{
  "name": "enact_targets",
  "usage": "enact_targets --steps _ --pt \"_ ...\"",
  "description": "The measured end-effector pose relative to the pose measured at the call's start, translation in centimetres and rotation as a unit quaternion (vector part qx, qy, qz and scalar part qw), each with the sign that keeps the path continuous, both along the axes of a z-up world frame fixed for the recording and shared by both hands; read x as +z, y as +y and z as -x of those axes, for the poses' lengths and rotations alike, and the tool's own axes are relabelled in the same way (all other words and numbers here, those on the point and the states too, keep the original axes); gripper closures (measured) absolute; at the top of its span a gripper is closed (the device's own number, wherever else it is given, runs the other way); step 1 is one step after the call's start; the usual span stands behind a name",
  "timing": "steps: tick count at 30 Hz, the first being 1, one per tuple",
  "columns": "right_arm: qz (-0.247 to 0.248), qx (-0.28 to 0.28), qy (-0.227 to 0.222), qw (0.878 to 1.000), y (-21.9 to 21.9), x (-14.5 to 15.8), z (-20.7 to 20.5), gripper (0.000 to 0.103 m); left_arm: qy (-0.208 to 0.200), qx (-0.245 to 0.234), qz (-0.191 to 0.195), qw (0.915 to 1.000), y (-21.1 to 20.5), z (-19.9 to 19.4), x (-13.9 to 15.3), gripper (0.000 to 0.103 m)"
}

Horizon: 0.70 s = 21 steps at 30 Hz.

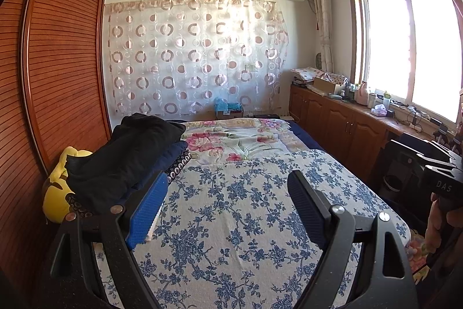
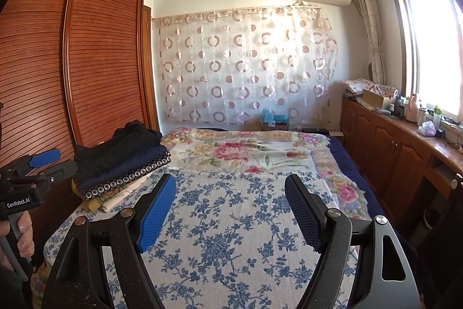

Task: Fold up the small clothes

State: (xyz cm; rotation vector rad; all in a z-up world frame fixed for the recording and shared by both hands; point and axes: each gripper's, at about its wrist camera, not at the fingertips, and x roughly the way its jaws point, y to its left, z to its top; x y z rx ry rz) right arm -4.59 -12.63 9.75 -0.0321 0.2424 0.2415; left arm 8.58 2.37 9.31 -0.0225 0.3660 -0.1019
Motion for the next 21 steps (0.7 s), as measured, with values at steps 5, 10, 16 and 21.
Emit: enact_targets --steps 5,10,16,21 --pt "0.000 0.000 -0.001 1.000 0.01 -0.16 0.09 0.024 0.000 0.000 0.000 1.0000 0.00 0.01 -0.02 0.018" --pt "0.000 0.000 0.000 1.000 0.03 -0.20 0.08 0.024 -0.001 0.000 0.000 1.0000 0.00 0.02 -0.06 0.018" --pt "0.000 0.000 -0.001 1.000 -0.02 -0.21 0.08 0.024 -0.001 -0.001 0.000 1.0000 0.00 0.07 -0.05 0.018" --pt "0.000 0.001 -0.001 1.000 -0.02 -0.26 0.04 0.024 -0.002 -0.001 0.000 1.0000 0.00 0.10 0.07 0.018"
